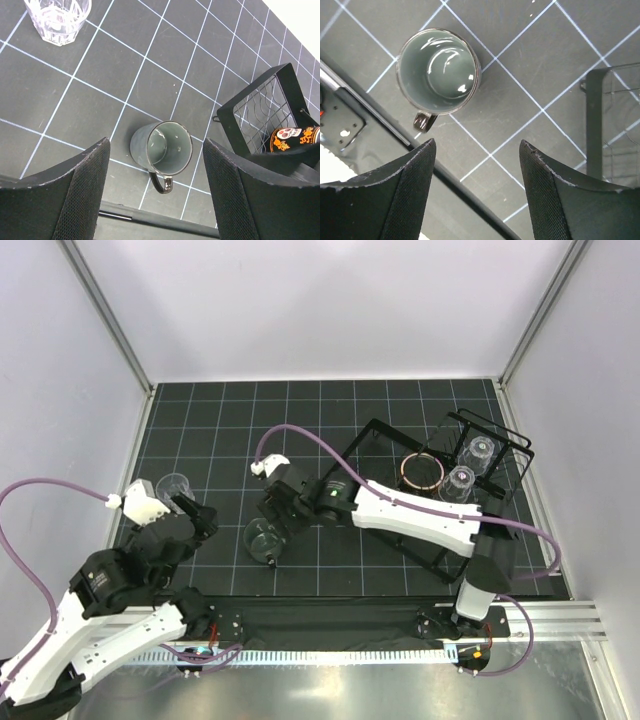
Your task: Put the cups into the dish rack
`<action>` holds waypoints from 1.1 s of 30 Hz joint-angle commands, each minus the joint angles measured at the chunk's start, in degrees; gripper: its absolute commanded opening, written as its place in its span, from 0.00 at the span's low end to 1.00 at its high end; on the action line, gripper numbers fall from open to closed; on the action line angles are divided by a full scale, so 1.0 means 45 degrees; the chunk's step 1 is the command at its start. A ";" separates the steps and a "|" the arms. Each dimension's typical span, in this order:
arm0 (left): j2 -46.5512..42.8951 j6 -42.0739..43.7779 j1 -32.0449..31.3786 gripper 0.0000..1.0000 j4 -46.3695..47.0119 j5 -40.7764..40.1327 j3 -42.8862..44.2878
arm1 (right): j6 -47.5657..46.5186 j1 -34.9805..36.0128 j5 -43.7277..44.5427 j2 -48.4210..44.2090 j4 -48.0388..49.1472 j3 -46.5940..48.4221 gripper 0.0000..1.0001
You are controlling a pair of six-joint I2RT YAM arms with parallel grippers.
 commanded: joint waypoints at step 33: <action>-0.1754 -0.0060 -0.0017 0.79 -0.0010 0.0448 -0.0518 | 0.1400 0.0081 0.0600 0.3665 0.1987 0.1149 0.04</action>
